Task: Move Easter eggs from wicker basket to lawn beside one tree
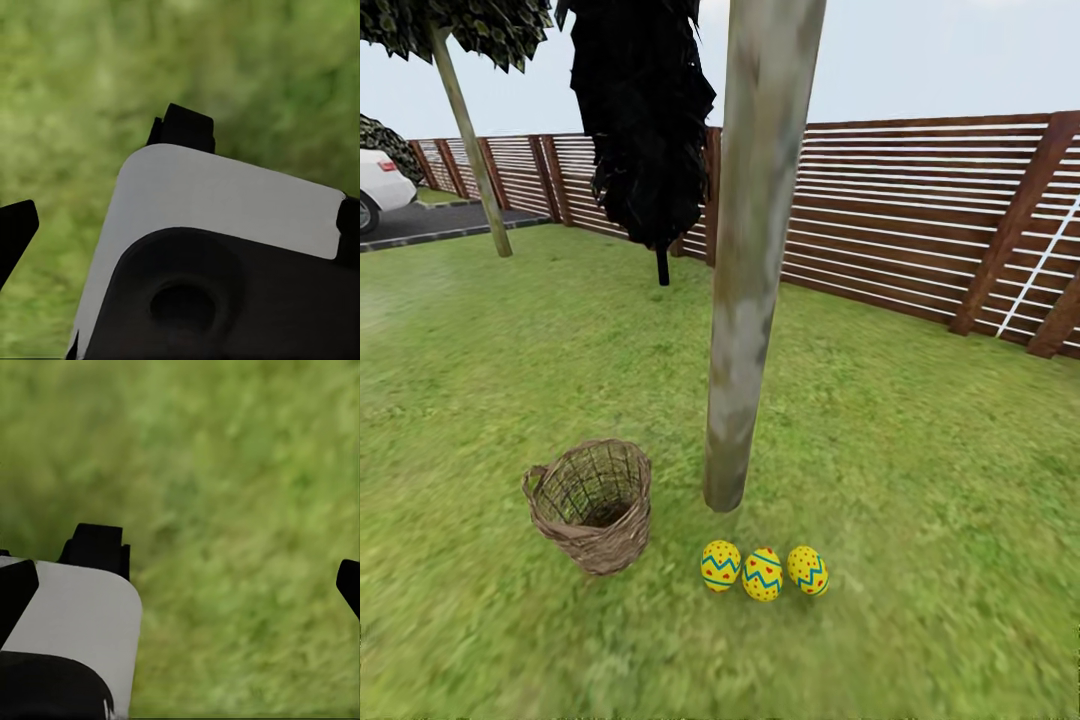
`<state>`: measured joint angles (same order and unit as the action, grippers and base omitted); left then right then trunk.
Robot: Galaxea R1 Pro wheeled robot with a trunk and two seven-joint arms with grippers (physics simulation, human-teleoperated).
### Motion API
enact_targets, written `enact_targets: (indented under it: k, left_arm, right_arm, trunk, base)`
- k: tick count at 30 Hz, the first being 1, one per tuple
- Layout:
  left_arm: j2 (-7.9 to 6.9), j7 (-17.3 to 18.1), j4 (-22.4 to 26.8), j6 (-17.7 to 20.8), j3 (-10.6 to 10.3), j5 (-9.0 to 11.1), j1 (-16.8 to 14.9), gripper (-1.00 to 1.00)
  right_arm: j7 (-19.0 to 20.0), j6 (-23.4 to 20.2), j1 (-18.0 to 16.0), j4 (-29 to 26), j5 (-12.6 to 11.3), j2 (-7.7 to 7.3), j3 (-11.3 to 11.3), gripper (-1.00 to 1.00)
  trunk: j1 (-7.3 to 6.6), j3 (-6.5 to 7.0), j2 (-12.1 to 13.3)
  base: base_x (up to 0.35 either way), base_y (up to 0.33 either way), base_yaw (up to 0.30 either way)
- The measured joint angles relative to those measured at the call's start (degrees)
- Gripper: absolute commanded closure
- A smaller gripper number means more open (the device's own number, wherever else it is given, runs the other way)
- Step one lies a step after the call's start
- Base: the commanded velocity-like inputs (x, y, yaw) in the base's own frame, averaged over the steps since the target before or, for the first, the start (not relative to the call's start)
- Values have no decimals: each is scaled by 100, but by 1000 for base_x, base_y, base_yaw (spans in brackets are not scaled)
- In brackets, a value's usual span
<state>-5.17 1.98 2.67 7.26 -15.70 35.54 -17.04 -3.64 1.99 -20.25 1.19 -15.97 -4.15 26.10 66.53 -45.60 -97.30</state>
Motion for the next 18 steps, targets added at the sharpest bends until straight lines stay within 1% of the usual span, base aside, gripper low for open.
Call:
enact_targets:
  k: [7, 12, 18]
  left_arm:
    - [105, -4, -10, -5, 0, 0, 3, -100]
    - [108, -5, -10, -5, 0, 0, 1, -100]
    - [91, -6, -10, -5, 0, 0, 6, -100]
  right_arm:
    - [7, 0, 0, 0, 5, 0, 1, -100]
    - [26, 11, -1, -15, 28, 0, 5, -100]
    - [27, 11, -1, -18, 39, -7, 6, -100]
  trunk:
    - [-154, 62, 281]
    - [-264, 109, 481]
    - [-395, 207, 722]
  base:
    - [0, 0, 0]
    - [0, 0, 13]
    - [0, 0, 5]
